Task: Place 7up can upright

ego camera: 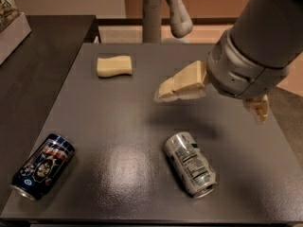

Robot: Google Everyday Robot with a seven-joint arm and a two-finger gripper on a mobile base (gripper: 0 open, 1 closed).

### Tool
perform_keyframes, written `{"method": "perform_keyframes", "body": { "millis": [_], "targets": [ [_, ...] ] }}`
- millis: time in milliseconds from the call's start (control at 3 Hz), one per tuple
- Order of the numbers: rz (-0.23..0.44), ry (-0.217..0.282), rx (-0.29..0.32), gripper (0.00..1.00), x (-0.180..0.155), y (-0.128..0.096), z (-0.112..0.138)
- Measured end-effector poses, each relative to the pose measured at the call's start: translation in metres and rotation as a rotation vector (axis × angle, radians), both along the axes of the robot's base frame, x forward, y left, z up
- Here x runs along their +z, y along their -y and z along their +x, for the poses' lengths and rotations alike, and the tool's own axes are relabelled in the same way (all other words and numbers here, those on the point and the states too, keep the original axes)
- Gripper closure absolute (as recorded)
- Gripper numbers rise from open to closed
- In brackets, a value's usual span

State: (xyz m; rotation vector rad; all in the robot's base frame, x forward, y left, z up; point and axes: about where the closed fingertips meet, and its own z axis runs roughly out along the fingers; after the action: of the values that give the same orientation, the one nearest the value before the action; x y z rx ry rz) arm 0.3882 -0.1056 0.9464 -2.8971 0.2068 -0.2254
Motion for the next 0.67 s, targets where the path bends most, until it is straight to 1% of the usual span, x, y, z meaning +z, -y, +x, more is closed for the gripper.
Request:
{"method": "perform_keyframes", "body": {
  "millis": [333, 667],
  "targets": [
    [0.000, 0.000, 0.000, 0.00, 0.0001, 0.0000, 0.0000],
    [-0.025, 0.014, 0.028, 0.00, 0.0033, -0.0061, -0.0045]
  ]
}}
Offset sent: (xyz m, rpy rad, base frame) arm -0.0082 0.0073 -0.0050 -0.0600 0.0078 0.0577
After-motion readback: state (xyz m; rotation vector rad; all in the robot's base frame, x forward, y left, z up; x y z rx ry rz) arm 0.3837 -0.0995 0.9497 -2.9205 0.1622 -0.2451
